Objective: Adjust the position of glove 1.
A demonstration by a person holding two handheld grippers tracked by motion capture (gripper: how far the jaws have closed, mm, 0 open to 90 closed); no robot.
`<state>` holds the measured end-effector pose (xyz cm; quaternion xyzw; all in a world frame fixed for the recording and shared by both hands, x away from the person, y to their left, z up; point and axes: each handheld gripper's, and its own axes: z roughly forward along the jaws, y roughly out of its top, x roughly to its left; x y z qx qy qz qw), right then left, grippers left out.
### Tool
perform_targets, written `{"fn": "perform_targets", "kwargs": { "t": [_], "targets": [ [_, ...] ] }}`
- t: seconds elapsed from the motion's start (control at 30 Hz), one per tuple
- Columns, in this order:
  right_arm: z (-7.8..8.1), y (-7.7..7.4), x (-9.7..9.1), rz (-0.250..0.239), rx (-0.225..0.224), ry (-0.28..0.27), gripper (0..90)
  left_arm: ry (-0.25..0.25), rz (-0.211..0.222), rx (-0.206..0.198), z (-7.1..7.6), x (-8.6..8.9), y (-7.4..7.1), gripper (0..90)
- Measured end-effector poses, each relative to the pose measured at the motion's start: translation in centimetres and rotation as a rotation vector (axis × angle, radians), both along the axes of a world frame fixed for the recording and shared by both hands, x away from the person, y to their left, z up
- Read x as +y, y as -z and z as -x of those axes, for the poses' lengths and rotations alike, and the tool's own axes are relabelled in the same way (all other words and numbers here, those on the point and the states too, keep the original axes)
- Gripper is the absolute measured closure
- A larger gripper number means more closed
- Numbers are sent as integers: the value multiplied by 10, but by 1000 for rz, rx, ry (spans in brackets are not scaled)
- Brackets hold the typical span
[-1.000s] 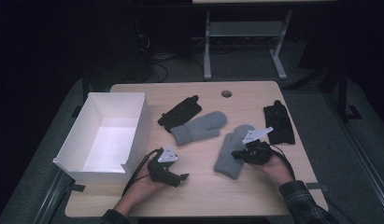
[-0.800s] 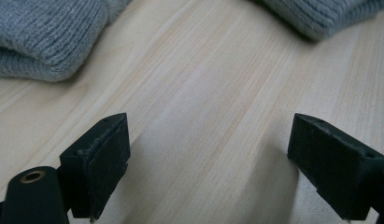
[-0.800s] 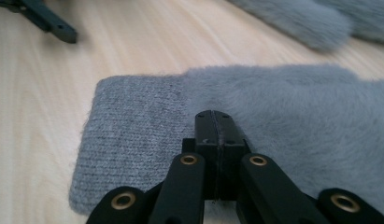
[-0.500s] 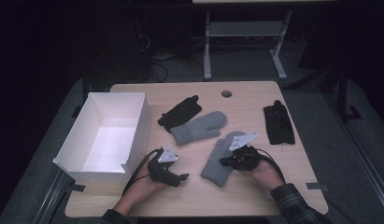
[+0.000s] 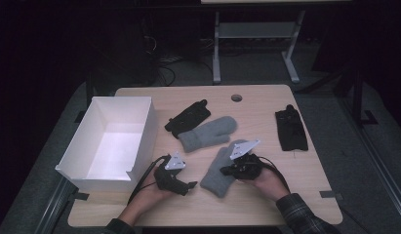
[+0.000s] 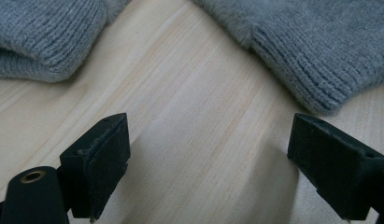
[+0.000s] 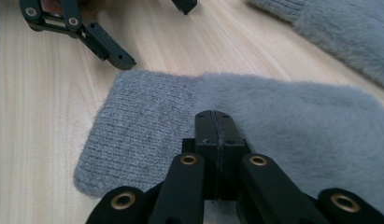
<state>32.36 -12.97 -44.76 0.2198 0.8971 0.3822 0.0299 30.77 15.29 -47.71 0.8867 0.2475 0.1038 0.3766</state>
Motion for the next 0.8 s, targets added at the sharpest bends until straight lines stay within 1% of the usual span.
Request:
{"fn": "perform_targets", "kwargs": {
  "t": [0.07, 0.17, 0.27, 0.33, 0.43, 0.47, 0.5, 0.53, 0.6, 0.8],
  "targets": [
    [1, -2, -5, -13, 6, 15, 900, 0, 0, 0, 0, 0, 0, 124],
    [4, -4, -17, -18, 15, 35, 900, 0, -3, 2, 0, 0, 0, 124],
    [8, -4, -28, -19, 14, 45, 900, -3, 5, -2, 0, 0, 1, 124],
    [14, -4, -33, -20, 20, 51, 900, -1, 3, -1, 0, 0, 0, 124],
    [24, -1, -38, -7, 38, 41, 900, -4, 7, 2, 0, 0, 0, 124],
    [27, 0, -38, -8, 40, 35, 900, 0, 2, 2, 0, 0, 0, 124],
    [31, 2, -38, 1, 47, 31, 900, 2, 1, -2, 0, 0, 0, 124],
    [33, 4, -37, 12, 45, 19, 900, 2, 0, -2, 0, 0, 0, 124],
    [38, 7, -30, 21, 62, -4, 900, 1, 1, -1, 0, 0, 0, 124],
    [35, 10, -14, 28, 55, -39, 900, 0, -1, -3, 0, 0, 0, 124]
  ]
}}
